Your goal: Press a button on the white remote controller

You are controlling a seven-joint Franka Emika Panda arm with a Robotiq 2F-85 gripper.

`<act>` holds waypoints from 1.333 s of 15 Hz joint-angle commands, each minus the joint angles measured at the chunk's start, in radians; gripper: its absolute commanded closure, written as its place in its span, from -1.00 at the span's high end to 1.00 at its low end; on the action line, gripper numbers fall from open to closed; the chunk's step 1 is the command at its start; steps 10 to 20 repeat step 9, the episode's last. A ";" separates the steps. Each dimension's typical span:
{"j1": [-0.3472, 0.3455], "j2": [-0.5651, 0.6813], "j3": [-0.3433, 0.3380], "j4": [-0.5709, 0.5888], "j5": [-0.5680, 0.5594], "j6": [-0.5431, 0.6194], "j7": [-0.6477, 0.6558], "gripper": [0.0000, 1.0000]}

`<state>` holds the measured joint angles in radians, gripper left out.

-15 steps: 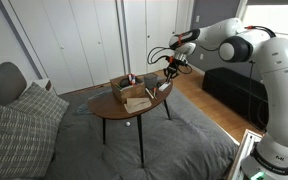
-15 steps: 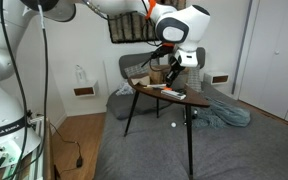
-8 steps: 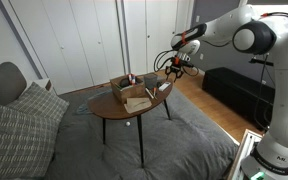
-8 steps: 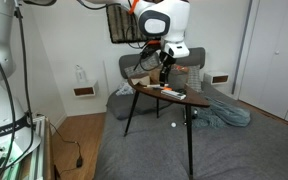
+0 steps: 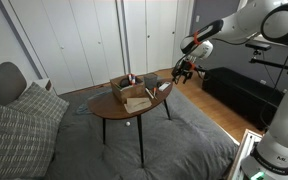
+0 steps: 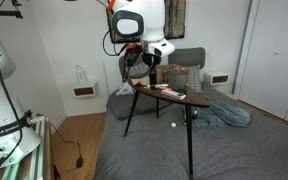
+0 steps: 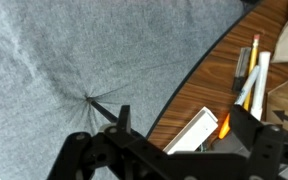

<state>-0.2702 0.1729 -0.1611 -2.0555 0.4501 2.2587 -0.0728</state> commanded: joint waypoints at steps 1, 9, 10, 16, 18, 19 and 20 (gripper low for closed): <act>-0.011 -0.143 -0.008 -0.186 0.004 0.036 -0.242 1.00; -0.001 -0.131 -0.041 -0.192 0.005 0.009 -0.359 1.00; -0.001 -0.131 -0.041 -0.192 0.005 0.009 -0.359 1.00; -0.001 -0.131 -0.041 -0.192 0.005 0.009 -0.359 1.00; -0.001 -0.131 -0.041 -0.192 0.005 0.009 -0.359 1.00; -0.001 -0.131 -0.041 -0.192 0.005 0.009 -0.359 1.00; -0.001 -0.131 -0.041 -0.192 0.005 0.009 -0.359 1.00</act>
